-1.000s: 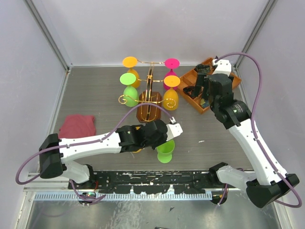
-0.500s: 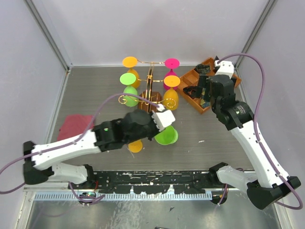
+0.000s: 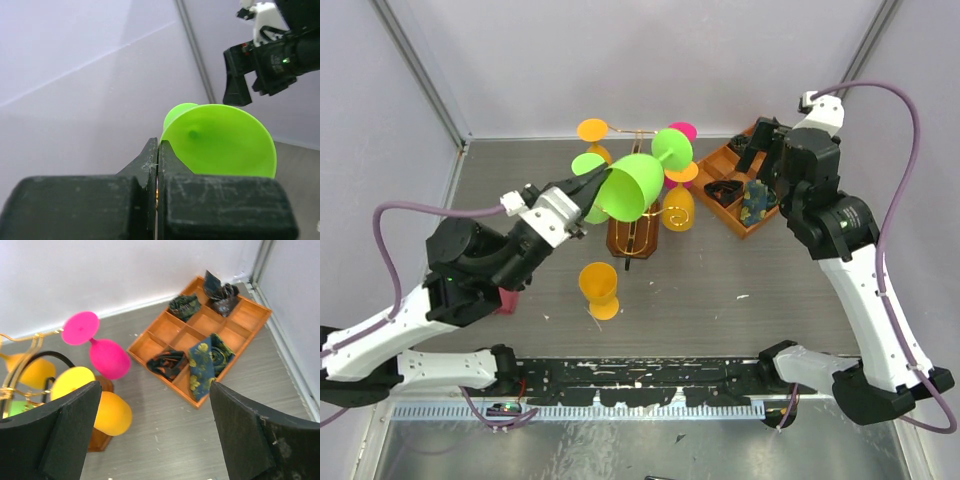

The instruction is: Place the wine glass upside down on the wine glass rack

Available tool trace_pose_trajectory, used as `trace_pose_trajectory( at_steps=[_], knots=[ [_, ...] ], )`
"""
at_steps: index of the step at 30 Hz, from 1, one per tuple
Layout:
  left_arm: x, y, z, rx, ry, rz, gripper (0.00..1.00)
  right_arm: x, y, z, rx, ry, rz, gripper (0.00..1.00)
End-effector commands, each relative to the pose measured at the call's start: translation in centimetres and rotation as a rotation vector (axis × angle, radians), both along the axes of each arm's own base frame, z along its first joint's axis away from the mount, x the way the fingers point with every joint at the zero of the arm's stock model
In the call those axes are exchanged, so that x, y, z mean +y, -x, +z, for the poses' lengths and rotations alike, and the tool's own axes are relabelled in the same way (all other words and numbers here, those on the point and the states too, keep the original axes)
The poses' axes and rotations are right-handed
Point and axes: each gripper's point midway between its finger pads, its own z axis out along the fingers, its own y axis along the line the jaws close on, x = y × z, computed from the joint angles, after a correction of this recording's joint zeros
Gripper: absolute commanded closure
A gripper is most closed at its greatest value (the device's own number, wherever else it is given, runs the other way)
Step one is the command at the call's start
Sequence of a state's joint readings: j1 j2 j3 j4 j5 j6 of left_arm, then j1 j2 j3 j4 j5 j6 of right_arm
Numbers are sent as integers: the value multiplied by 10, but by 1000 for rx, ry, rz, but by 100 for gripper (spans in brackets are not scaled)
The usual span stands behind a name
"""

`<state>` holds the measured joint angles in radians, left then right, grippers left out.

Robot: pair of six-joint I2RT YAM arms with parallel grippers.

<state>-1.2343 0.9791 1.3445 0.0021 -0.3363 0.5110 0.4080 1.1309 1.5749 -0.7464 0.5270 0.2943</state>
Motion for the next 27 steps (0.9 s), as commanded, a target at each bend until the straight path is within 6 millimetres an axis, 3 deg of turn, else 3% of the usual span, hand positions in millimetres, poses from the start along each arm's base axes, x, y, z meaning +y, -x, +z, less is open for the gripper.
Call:
trace_pose_trajectory(
  at_steps=[1, 7, 12, 13, 15, 19, 27],
  knots=[
    [4, -25, 24, -214, 13, 185, 100, 13, 3, 53, -134, -160, 45, 5],
    [13, -66, 38, -351, 246, 299, 100, 67, 24, 115, -315, -444, 338, 6],
    [16, -94, 36, -344, 375, 312, 100, 91, 42, 145, -392, -617, 490, 7],
    [18, -94, 39, -345, 400, 302, 100, 97, 42, 147, -396, -647, 515, 7],
    [3, -103, 30, -333, 404, 279, 100, 107, 41, 147, -397, -699, 563, 7],
    [-6, -99, 34, -347, 442, 221, 100, 127, 28, 138, -356, -767, 622, 7],
    [-5, -85, 30, -355, 498, 138, 100, 152, 8, 146, -356, -871, 704, 8]
  ],
)
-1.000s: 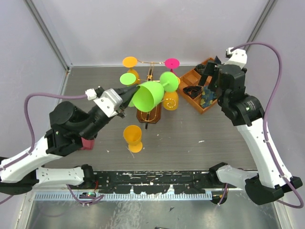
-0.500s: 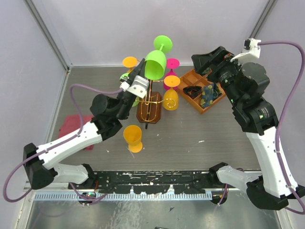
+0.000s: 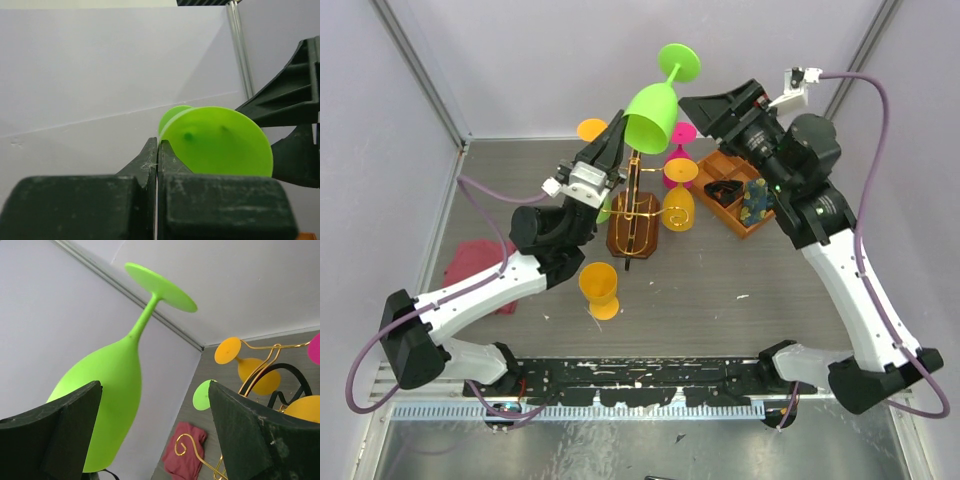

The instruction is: Place the wine glass upside down on the wine glass rack

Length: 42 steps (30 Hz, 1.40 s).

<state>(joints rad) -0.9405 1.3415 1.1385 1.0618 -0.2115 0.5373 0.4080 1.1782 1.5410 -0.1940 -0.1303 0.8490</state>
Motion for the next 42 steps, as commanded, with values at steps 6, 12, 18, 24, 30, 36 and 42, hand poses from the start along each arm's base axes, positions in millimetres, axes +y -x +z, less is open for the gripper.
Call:
trace_pose_trajectory(
  at_steps=[6, 12, 18, 24, 30, 36, 42],
  knots=[
    [10, 28, 15, -92, 58, -100, 100, 13, 1, 39, -96, -144, 85, 11],
    [12, 30, 14, -96, 53, -103, 100, 18, 1, 44, -104, -183, 119, 18],
    [7, 35, 14, -115, 35, -129, 100, 26, -10, 29, -57, -183, 139, 27],
    [5, 35, 11, -118, 23, -133, 100, 38, -17, 24, -43, -214, 197, 43],
    [3, 34, 7, -117, 6, -123, 100, 44, -16, 24, -47, -223, 233, 58],
    [3, 35, 8, -123, 3, -128, 100, 46, -18, 22, -45, -220, 240, 67],
    [0, 32, 2, -113, -22, -118, 90, 47, -18, 25, -59, -214, 249, 81]
  ],
)
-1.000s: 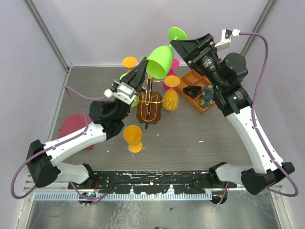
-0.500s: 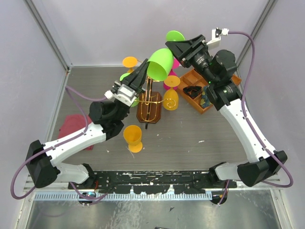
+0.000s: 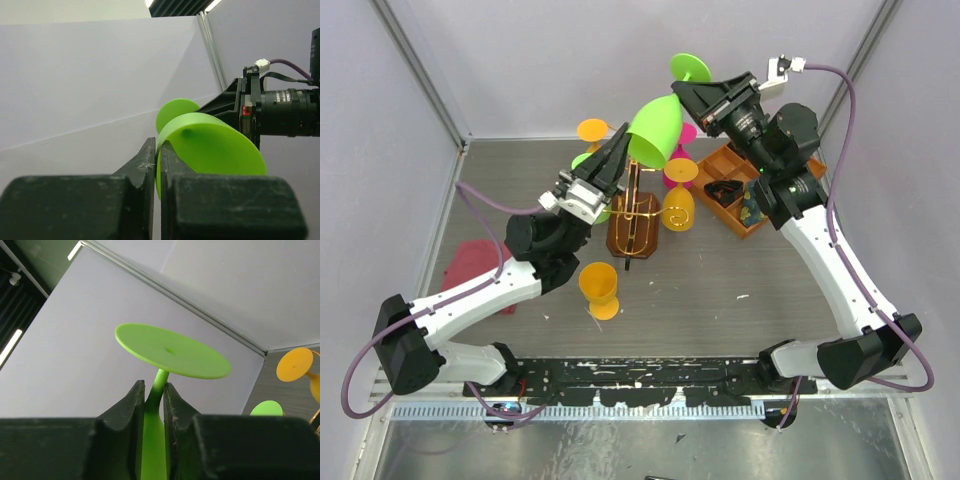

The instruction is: Place the wine glass upside down on the wine glass rack

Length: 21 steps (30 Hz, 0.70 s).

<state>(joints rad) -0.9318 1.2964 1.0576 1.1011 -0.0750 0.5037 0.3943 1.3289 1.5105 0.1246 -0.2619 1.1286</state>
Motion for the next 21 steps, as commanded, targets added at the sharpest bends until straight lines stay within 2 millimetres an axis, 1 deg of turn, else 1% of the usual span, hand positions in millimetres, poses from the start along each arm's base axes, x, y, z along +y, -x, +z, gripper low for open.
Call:
trace_pose_trajectory(
  at_steps=[1, 2, 3, 5, 6, 8, 10, 13, 16, 18, 19, 21],
  knots=[
    [5, 9, 6, -35, 13, -11, 83, 9, 14, 13, -92, 30, 56, 85],
    [4, 8, 4, -31, 5, -8, 76, 8, 14, 15, -100, 32, 50, 89],
    [11, 12, 9, -38, 12, 0, 67, 7, 14, 16, -108, 36, 42, 92],
    [14, 12, 6, -28, 4, 11, 53, 3, 12, 22, -132, 45, 15, 97],
    [14, 11, 2, -20, -8, 18, 48, 0, 12, 25, -146, 52, 0, 99],
    [13, 8, -7, -6, -39, 31, 42, -5, 11, 32, -175, 68, -36, 99],
    [15, 6, -15, 11, -56, 44, 37, -13, 9, 39, -217, 108, -87, 99],
    [23, -1, -28, 70, -60, 80, 33, -26, 7, 46, -265, 191, -182, 99],
    [33, -12, -39, 176, -68, 122, 32, -47, 5, 43, -290, 328, -312, 99],
    [43, -24, -46, 270, -72, 153, 32, -62, 4, 35, -288, 430, -393, 99],
    [52, -32, -47, 316, -63, 174, 32, -69, 5, 29, -282, 480, -423, 99],
    [65, -46, -49, 399, -40, 188, 32, -81, 6, 10, -257, 581, -468, 99]
  ],
)
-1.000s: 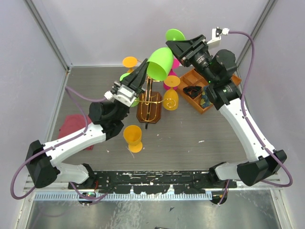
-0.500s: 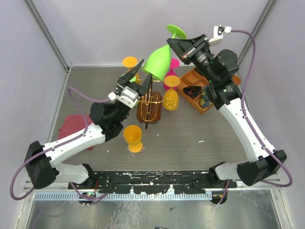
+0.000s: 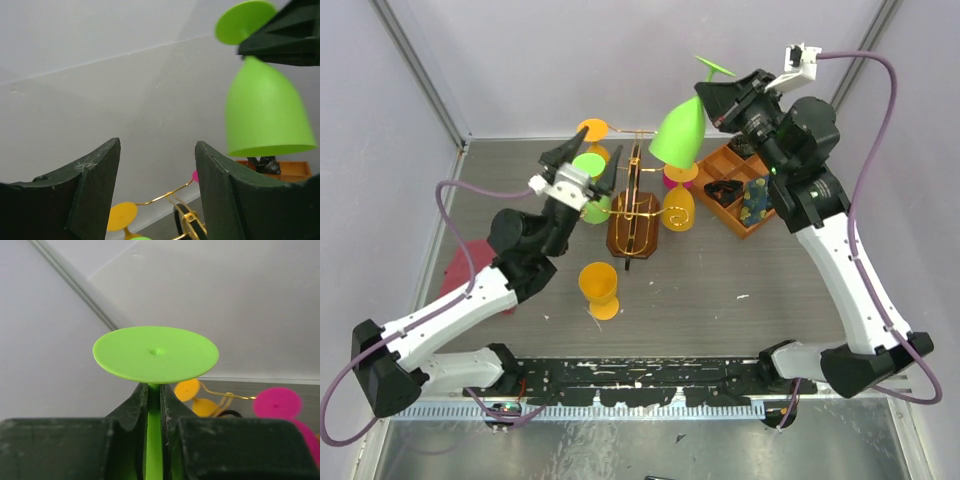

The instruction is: Place the wine glass upside down on the wine glass rack

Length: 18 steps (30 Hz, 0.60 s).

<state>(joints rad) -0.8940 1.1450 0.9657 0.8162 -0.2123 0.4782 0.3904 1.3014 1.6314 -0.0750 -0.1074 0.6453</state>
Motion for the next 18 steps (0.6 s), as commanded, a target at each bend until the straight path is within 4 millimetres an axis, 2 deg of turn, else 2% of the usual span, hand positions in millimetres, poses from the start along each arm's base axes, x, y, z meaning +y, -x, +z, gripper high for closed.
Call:
trace_pose_trajectory(
  at_steps=[1, 4, 9, 14, 18],
  knots=[
    [39, -31, 0, 199, 79, 93, 32, -47, 15, -8, -52, 246, -211, 99],
    [53, -49, -3, 280, 91, 119, 32, -53, 23, -42, -10, 370, -213, 99],
    [58, -66, -5, 306, 74, 148, 32, -53, 42, -91, -17, 520, -149, 99],
    [61, -76, -9, 332, 77, 168, 32, -56, 68, -122, -40, 622, -94, 99],
    [62, -82, -12, 341, 78, 176, 32, -51, 85, -146, -51, 663, -20, 99]
  ],
)
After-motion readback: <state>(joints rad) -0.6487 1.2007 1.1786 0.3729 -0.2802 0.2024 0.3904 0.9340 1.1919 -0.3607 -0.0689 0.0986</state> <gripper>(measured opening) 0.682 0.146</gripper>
